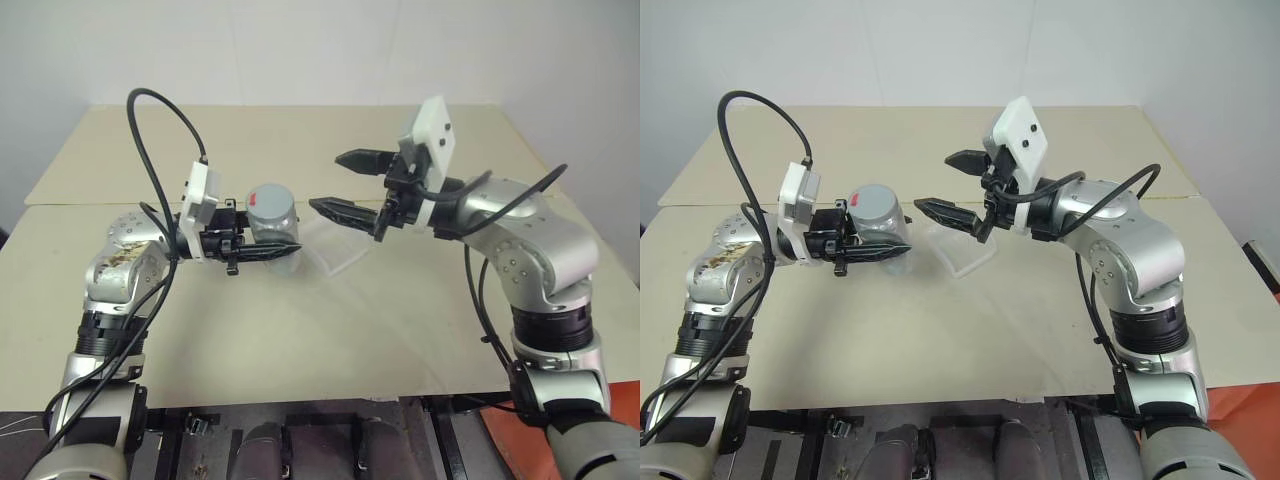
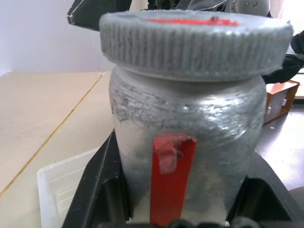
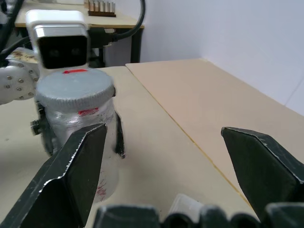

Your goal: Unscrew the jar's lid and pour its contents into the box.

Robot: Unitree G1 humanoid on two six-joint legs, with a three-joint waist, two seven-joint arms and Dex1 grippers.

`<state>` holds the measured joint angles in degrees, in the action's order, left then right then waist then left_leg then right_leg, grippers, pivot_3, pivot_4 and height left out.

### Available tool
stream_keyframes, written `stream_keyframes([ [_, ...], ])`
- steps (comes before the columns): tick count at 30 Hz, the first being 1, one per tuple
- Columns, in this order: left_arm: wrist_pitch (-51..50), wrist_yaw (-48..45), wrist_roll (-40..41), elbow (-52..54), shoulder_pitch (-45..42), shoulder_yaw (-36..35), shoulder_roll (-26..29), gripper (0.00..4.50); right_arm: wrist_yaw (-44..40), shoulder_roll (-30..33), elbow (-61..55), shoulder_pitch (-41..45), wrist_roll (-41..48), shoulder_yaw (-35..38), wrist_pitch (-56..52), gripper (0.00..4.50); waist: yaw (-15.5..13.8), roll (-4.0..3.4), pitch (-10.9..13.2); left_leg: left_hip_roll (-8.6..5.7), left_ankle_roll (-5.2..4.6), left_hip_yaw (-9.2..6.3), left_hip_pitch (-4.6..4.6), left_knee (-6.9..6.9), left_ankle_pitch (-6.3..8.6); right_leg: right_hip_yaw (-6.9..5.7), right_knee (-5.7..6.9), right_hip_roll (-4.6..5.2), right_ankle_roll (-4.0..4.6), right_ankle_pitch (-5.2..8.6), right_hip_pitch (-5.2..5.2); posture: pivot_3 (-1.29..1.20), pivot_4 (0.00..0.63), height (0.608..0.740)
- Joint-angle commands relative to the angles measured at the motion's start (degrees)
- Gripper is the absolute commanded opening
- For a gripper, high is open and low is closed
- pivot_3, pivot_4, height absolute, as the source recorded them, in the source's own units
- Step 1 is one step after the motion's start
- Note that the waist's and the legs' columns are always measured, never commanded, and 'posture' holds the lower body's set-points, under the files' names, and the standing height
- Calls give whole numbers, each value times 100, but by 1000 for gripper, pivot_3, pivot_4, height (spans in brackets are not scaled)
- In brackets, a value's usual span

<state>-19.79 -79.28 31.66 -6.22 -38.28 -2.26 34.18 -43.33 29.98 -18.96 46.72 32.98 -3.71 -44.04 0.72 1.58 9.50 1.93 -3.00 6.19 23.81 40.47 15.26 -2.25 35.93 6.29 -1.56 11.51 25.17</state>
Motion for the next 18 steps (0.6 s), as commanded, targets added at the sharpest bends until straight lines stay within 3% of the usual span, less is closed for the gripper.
stream_keyframes([
  [1, 72, 7, 55, 81, -102, -46, -1, 1941, -213, -21, -542, 10, 539, 210, -101, 4480, -1, 0, 0, 0, 0, 0, 0, 0, 0, 0, -1, 0, 0, 0, 0, 0, 150, 740],
  [4, 57, 35, 51, 106, -91, -34, -26, 1941, -59, -200, -666, 157, 784, 188, -251, 4480, 13, 0, 0, 1, 0, -2, -1, 0, 0, 0, -1, 0, 0, 0, 0, 0, 150, 740],
  [18, 50, 71, 59, 176, -86, 12, -61, 1941, 353, -884, -51, 609, 62, -611, -134, 4480, -3, 0, 0, -1, 7, 0, -2, 0, -4, 0, 6, 0, 0, 0, 0, 0, 150, 740],
])
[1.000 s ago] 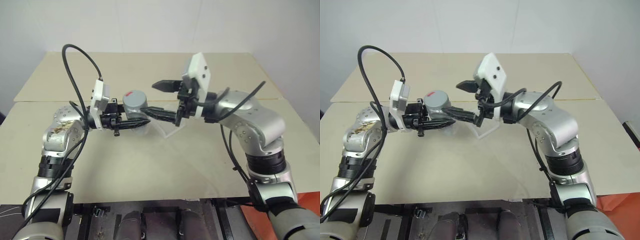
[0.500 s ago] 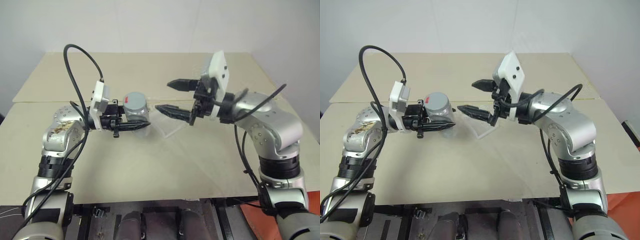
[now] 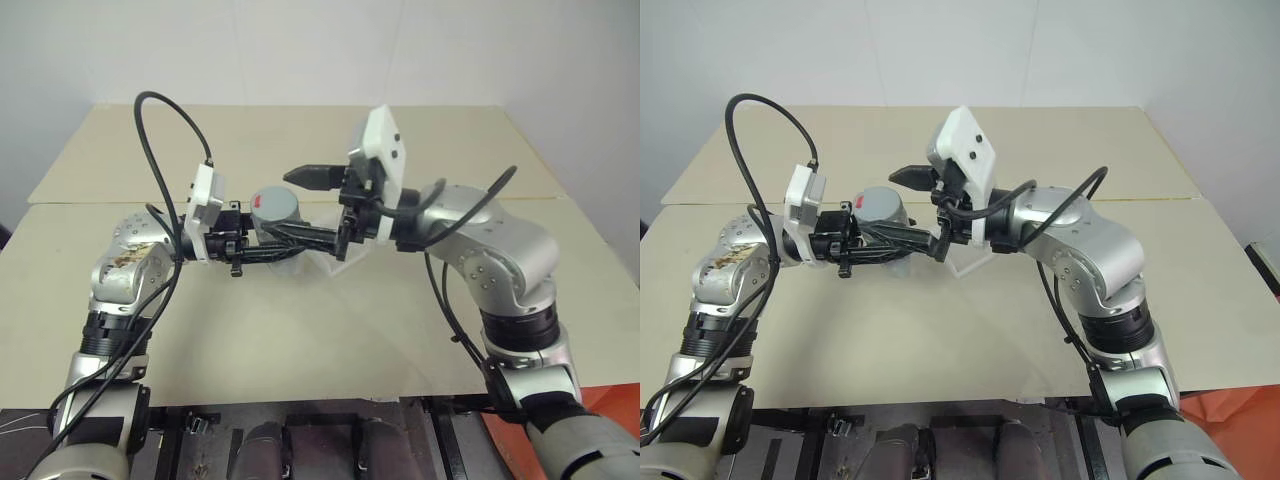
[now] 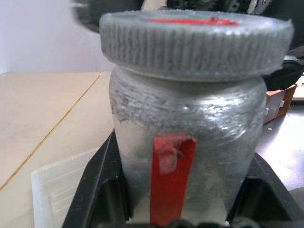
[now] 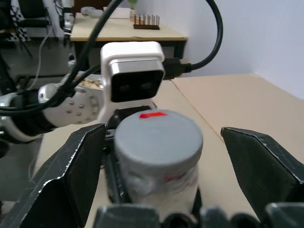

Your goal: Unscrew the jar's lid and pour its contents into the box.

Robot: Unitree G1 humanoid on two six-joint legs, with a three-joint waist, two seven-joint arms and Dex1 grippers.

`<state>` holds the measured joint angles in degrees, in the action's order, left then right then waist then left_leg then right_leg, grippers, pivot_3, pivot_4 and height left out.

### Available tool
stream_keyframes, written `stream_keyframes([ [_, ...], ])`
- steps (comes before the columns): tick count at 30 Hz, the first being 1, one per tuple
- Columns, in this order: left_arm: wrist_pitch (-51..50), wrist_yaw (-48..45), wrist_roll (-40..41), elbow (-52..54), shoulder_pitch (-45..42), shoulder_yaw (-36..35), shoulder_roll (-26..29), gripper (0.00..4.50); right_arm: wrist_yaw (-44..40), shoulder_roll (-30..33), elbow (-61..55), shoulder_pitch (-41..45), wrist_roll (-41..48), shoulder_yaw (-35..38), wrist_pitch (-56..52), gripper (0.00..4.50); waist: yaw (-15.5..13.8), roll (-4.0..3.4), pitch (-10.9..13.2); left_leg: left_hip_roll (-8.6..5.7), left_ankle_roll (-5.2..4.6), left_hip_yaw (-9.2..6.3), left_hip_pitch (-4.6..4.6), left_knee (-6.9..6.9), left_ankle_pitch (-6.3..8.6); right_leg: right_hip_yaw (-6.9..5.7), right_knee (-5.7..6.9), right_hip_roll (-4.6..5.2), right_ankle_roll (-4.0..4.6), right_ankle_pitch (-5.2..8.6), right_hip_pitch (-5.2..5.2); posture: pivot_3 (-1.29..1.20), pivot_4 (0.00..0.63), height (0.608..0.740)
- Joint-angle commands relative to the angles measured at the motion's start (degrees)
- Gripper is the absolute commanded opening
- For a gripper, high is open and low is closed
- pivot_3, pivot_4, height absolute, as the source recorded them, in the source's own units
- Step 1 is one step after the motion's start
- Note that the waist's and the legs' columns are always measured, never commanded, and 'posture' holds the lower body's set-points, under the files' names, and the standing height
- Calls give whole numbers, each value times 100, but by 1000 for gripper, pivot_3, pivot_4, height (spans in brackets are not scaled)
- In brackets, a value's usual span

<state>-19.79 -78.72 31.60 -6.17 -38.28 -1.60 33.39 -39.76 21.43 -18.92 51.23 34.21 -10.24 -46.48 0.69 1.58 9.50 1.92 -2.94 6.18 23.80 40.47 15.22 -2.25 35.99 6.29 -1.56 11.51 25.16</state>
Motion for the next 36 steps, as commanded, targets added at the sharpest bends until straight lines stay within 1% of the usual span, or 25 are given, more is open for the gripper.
stream_keyframes([
  [1, 50, 18, 70, 194, -65, -58, 21, 1941, -15, -40, -59, 159, -67, 34, 106, 4480, 1, 0, 0, 0, 0, 0, 0, 0, 0, 0, 0, 0, 0, 0, 0, 0, 150, 740],
  [6, 31, 38, 99, 307, 52, -81, 47, 1941, -9, -134, -100, 145, -35, -14, 22, 4480, 6, 0, 0, 0, 0, 0, 1, 0, 0, 0, 0, 0, 0, 0, 0, 0, 150, 740],
  [9, 36, 47, 95, 308, 63, -87, 57, 1941, -21, -160, -129, 133, -37, -13, 38, 3892, 7, 0, 0, 1, 0, 0, 1, 0, 0, 0, 0, 0, 0, 0, 1, 0, 150, 740],
  [12, 56, 49, 88, 316, 90, -87, 63, 1941, -81, -166, -87, 175, -8, 10, 30, 2899, 7, 0, 0, 0, 0, 0, 0, 0, 0, 0, 0, 0, 0, 0, 1, 0, 150, 740],
  [13, 64, 45, 85, 314, 96, -85, 65, 1941, -123, -157, -69, 187, 6, 15, 34, 2754, 6, 0, 0, 0, 0, -1, 0, 0, 0, 0, 0, 0, 0, 0, 1, 0, 150, 740],
  [16, 91, 25, 73, 291, 94, -77, 66, 1941, -279, -110, -1, 209, 107, 84, 1, 2753, 4, 0, 0, 0, 0, 0, 0, 0, 0, 0, 0, 0, 0, 0, 0, 0, 150, 740],
  [18, 93, -46, 81, 275, 84, -71, 94, 1941, -447, -116, 105, 258, 344, 224, -96, 2753, 5, 0, 0, 0, 0, 0, 0, 0, 0, 0, 0, 0, 0, 0, 0, 0, 150, 740],
  [23, -9, -473, 125, 312, 97, 32, 266, 1941, -1271, 24, 586, 538, 967, 499, -273, 2753, 7, 0, 0, 1, -3, 1, 0, 0, 2, 0, -1, 0, 0, 0, 0, 0, 150, 740],
  [27, -11, -598, 99, 371, 152, 89, 320, 1941, -1485, 52, 923, 878, 953, 533, -173, 2753, 15, 0, 0, 2, -7, -1, 0, 0, 4, 0, 0, -1, 0, 0, 1, 0, 150, 740],
  [29, 7, -589, 83, 361, 169, 93, 317, 1941, -1378, -10, 1170, 1083, 963, 712, -121, 2753, 13, 0, 0, 2, -8, -2, 0, 0, 5, 0, -1, -1, 0, 0, 1, 0, 150, 740],
  [31, 7, -519, 73, 381, 211, 70, 317, 1941, -1164, -17, 1218, 1099, 747, 812, 99, 2753, 13, 0, 0, 1, -8, -1, 0, 0, 5, -1, 1, -1, 0, 0, 1, 0, 150, 740],
  [34, -22, -346, 112, 387, 248, -77, 346, 1941, -688, 119, 1202, 826, 214, 881, 448, 2753, -7, 0, 0, 1, -5, 0, 2, 0, 3, -1, 4, 0, 0, 0, 1, 0, 150, 740],
  [36, -11, -156, 112, 319, 217, -214, 364, 1941, -265, 328, 1149, 408, -289, 940, 695, 2753, -17, 0, 0, 0, 0, 1, 3, 0, 0, -2, 5, 2, 0, 0, -1, 0, 150, 740],
])
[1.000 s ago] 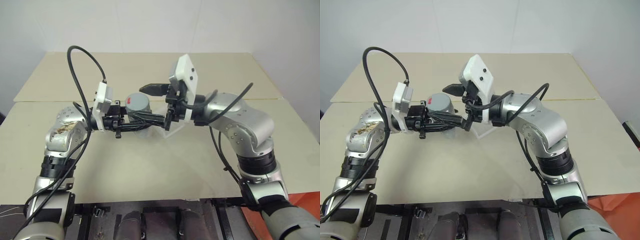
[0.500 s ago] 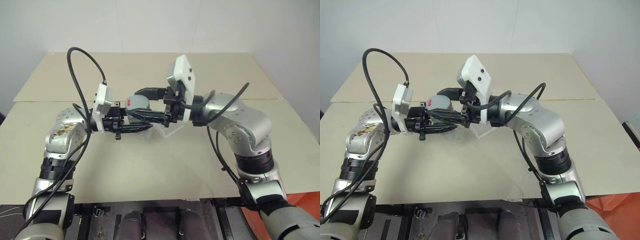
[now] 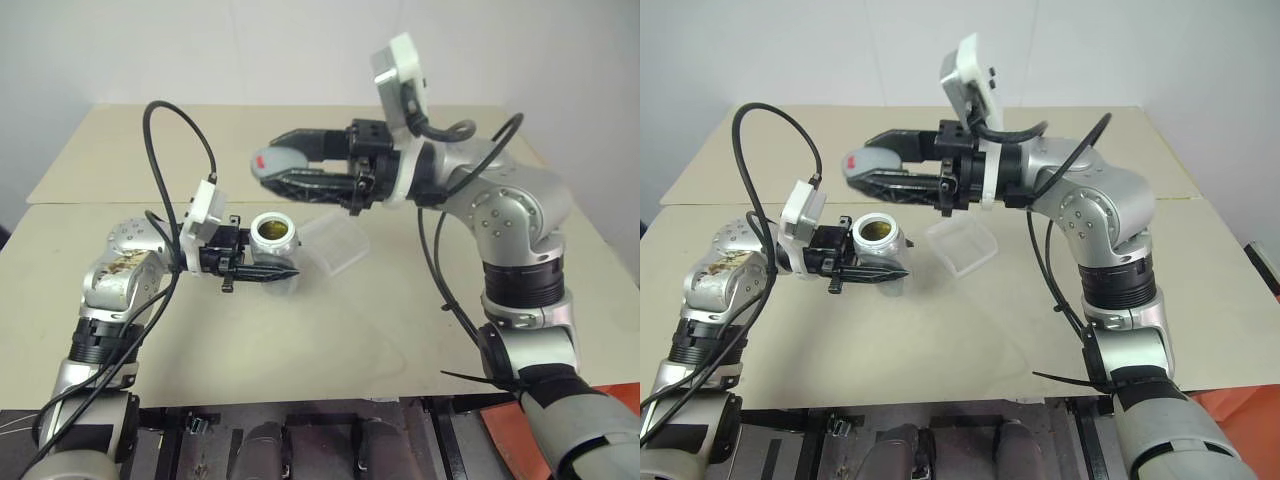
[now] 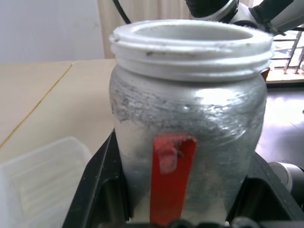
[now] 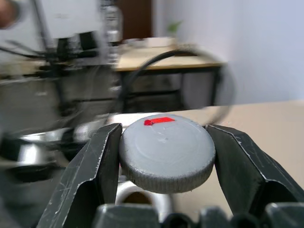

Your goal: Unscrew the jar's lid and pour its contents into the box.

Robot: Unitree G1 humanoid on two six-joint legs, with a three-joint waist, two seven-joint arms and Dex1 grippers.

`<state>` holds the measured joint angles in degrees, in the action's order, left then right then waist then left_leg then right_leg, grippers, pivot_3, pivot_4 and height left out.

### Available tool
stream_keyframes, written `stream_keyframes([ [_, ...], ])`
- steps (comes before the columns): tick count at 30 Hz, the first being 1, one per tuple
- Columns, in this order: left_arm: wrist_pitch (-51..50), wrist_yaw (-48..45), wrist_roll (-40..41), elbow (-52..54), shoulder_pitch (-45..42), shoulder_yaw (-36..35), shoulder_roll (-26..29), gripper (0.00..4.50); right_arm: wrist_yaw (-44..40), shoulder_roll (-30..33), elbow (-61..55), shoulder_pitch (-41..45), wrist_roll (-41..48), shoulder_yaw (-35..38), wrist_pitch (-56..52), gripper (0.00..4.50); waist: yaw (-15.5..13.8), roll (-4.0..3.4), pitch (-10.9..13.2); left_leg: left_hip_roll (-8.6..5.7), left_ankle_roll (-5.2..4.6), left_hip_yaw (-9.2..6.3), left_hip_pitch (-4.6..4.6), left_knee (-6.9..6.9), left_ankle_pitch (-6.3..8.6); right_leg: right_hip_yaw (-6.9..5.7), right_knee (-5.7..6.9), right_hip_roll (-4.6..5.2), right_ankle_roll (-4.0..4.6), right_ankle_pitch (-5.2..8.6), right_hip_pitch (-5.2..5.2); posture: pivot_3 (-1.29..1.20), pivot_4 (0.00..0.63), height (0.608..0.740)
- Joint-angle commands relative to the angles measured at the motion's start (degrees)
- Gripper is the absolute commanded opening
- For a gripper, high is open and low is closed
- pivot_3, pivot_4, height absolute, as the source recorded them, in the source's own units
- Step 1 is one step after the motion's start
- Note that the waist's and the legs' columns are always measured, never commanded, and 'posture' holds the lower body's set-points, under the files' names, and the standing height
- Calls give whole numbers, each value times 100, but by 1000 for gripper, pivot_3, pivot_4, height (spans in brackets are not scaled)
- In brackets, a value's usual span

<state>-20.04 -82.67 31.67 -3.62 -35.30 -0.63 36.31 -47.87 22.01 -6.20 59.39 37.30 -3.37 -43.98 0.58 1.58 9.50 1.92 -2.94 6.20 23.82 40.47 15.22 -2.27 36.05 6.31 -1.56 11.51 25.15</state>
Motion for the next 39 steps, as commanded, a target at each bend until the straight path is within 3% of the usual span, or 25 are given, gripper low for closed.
stream_keyframes([
  [1, -20, 360, 129, 14, -100, -395, 67, 1941, 721, 306, -183, -711, -799, 354, 710, 2753, -22, 2, -1, -2, 5, 1, 0, 0, -3, 0, 0, 2, 0, 0, 0, 0, 150, 740],
  [9, -118, 1182, 55, -105, -71, -736, -7, 1941, 2217, 277, -945, -3124, -1524, 965, 836, 2753, -18, 2, 0, -1, 29, 6, 7, -3, -17, -1, -6, 2, -3, 1, 6, 0, 150, 740],
  [16, 58, 2147, -138, -75, -124, -792, -400, 1941, 2380, 15, -827, -4522, -2006, 591, 1329, 2753, 41, 2, 0, -3, 29, 0, -6, -3, -17, 8, -20, 1, -3, 1, 0, 0, 150, 740],
  [19, 110, 2178, -209, 21, -83, -688, -437, 1941, 2365, 166, -622, -4721, -2386, 334, 1438, 3706, 44, 2, 0, -3, 25, -3, -16, -3, -15, 13, -14, -1, -1, 0, -3, 0, 150, 740],
  [21, 210, 2239, -307, 48, -70, -629, -455, 1941, 2206, 230, -944, -4715, -2112, 504, 1175, 4410, 25, 2, 0, -3, 23, -3, -16, -3, -14, 12, -14, -1, -1, 0, -3, 0, 150, 740],
  [24, 762, 2479, -808, -45, -112, -465, -477, 1941, 1982, 479, -1623, -4562, -1557, 839, 532, 4466, 10, 2, 0, -3, 24, -4, -13, -3, -14, 13, -16, 0, -1, 0, -3, 0, 150, 740],
  [26, 1597, 2996, -1573, -326, -229, -249, -570, 1941, 1745, 742, -1976, -4399, -1063, 1059, 37, 4466, 1, 2, 0, -3, 9, -7, -13, -3, -6, 11, -18, 0, -1, 0, -5, 0, 150, 740],
  [29, 4518, 5873, -5039, -2089, -1218, 1095, -268, 1941, 1019, 1479, -2417, -3888, 162, 1381, -1083, 4466, -112, 7, 4, -5, -10, -10, -20, -3, 5, 6, -19, 0, 1, -1, -12, 0, 150, 740],
  [31, 5454, 7666, -6683, -2980, -1893, 1918, -105, 1941, 713, 1852, -2493, -3673, 590, 1374, -1441, 4466, -145, 8, 4, -14, -15, -17, -20, -3, 2, 1, -30, 2, 8, -10, -20, 0, 150, 740],
  [35, 5672, 10466, -9059, -4354, -3250, 3527, -274, 1941, 466, 2289, -2515, -3324, 903, 1207, -1664, 4466, -244, 10, 4, -14, -33, -23, -1, -5, 14, -15, -42, 10, 0, -13, -21, 0, 150, 740],
  [39, 5460, 11566, -10268, -5378, -3994, 4699, -661, 1941, 554, 2383, -2511, -3014, 1012, 1197, -1723, 4466, -253, 9, 4, -19, -46, 16, 34, 3, 21, -15, -35, 14, -15, -15, 5, 0, 150, 740],
])
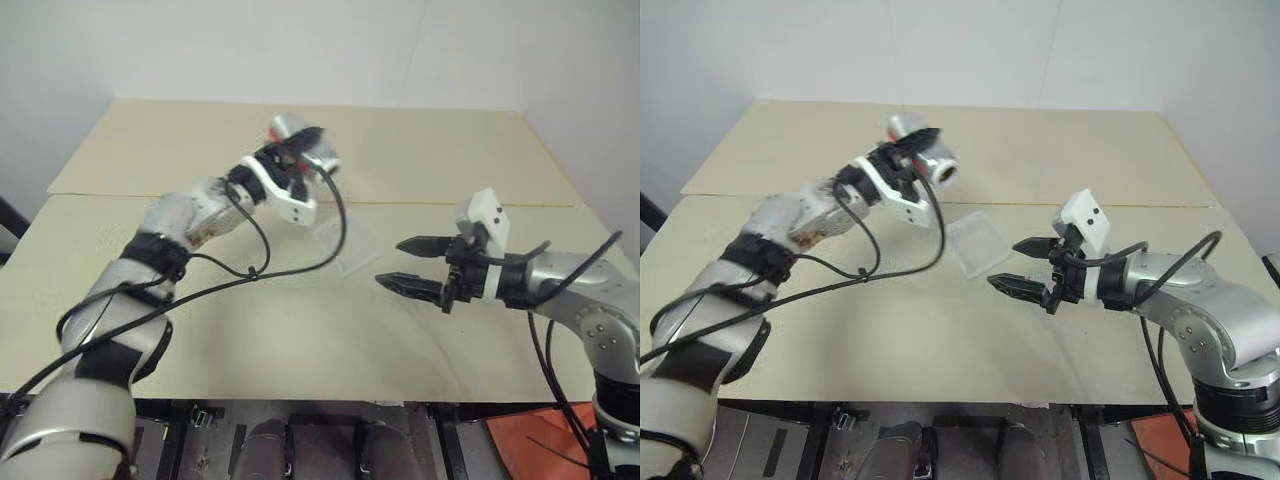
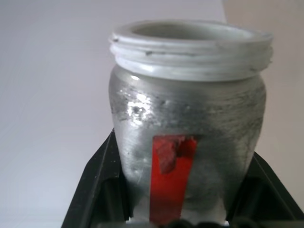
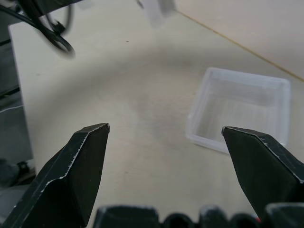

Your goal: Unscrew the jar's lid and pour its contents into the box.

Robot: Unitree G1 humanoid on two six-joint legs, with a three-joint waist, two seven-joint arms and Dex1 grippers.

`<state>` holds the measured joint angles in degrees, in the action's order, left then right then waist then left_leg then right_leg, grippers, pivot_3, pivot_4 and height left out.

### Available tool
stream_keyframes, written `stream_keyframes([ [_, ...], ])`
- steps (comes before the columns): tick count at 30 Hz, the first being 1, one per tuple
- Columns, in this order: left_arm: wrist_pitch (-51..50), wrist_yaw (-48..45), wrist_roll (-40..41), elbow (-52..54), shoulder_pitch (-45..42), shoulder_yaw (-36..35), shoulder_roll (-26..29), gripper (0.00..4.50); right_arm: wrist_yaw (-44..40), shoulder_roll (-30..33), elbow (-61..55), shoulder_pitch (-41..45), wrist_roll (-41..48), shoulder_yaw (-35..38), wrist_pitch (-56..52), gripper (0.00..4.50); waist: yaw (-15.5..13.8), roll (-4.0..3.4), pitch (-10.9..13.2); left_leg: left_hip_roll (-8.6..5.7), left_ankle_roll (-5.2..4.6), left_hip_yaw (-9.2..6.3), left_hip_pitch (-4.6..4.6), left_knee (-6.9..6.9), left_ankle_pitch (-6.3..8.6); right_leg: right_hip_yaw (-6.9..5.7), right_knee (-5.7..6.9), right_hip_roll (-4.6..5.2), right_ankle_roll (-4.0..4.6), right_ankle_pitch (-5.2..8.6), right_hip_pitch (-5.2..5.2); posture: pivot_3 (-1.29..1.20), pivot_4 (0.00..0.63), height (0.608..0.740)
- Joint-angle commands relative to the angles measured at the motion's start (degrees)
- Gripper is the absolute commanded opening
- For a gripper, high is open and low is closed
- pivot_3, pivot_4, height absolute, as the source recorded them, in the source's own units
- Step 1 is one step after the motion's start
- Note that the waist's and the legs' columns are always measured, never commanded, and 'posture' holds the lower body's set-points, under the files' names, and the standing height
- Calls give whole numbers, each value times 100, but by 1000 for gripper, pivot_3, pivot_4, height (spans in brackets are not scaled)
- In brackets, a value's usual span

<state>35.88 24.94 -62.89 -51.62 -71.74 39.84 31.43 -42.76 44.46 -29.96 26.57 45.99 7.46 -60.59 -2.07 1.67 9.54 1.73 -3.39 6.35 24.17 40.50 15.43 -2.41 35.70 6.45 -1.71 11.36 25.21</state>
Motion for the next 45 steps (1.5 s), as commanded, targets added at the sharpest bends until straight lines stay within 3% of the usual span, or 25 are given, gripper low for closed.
stream_keyframes([
  [1, -180, 944, -938, -758, -443, 807, -252, 1941, 72, 142, -132, 322, 172, 120, -79, 4466, 24, 0, 0, 1, 2, 8, 9, 10, -1, 0, 4, -1, -4, 2, 8, 0, 150, 740],
  [5, -827, 1389, -1647, -1367, -809, 1553, -703, 1941, 335, 7, -161, 640, 297, 268, -88, 4466, 48, 6, 4, 4, 6, 13, 25, 19, -4, -4, 6, -2, -8, 5, 19, 0, 150, 740],
  [9, -1178, 1532, -1608, -1746, -986, 1652, -987, 1941, 585, -109, -264, 661, 488, 343, -95, 4466, 46, 7, 4, 3, 1, 10, 29, 25, 0, -5, 6, 1, -12, 8, 19, 0, 150, 740],
  [20, -898, 1582, -1375, -1730, -870, 1650, -882, 1941, 603, 32, -277, 271, 213, -33, 137, 4466, 75, 7, 5, 2, -5, 5, 33, 39, 3, -5, 17, 8, -14, 8, 21, 0, 150, 740],
  [24, 70, 536, -23, -1844, -648, 700, -841, 1941, 515, 57, -197, 305, 78, -85, 245, 4466, 101, 7, 4, 9, -3, 2, 32, 42, 2, -5, 19, 8, -13, 8, 21, 0, 150, 740],
  [28, 466, -2125, 2774, -1788, -85, -1342, -949, 1941, 419, 98, -95, 357, 42, -40, 317, 4466, 141, 7, 4, 14, 30, 1, 30, 46, -18, -5, 21, 13, -13, 8, 21, 0, 150, 740],
  [30, -76, -3411, 4199, -1388, 167, -2337, -1120, 1941, 387, 126, -87, 339, 19, -2, 343, 4466, 152, 7, 4, 14, 32, 1, 30, 52, -19, -5, 24, 12, -13, 7, 21, 0, 150, 740],
  [32, -1375, -4338, 5731, -751, 371, -3497, -1210, 1941, 380, 139, -95, 320, 23, 24, 345, 4466, 152, 7, 5, 14, 34, -1, 29, 58, -20, -5, 30, 11, -13, 7, 18, 0, 150, 740],
  [34, -2796, -4747, 6662, -110, 609, -4262, -1164, 1941, 355, 141, -105, 293, 44, 37, 352, 4466, 175, 7, 4, 17, 33, -13, 29, 68, -19, -6, 31, 10, -14, 8, 15, 0, 150, 740],
  [39, -5040, -4355, 7336, 1791, 1668, -4861, -1213, 1941, 300, 132, -105, 258, -5, -48, 427, 4466, 281, 5, 3, 10, 32, -39, -3, 54, -19, 6, 34, 8, -16, 8, -11, 0, 150, 740],
  [43, -5640, -3888, 7269, 3090, 2335, -4849, -1440, 1941, 193, 160, -33, 330, -18, -80, 494, 4466, 209, 8, 5, 7, 34, -50, 3, 61, -20, 1, 36, 8, -18, 5, -13, 0, 150, 740],
  [45, -5395, -3843, 7134, 3402, 2593, -4767, -1519, 1941, 169, 163, 12, 374, -43, -106, 506, 4466, 167, 9, 5, 6, 34, -53, 8, 64, -20, -1, 34, 7, -19, 3, -12, 0, 150, 740],
])
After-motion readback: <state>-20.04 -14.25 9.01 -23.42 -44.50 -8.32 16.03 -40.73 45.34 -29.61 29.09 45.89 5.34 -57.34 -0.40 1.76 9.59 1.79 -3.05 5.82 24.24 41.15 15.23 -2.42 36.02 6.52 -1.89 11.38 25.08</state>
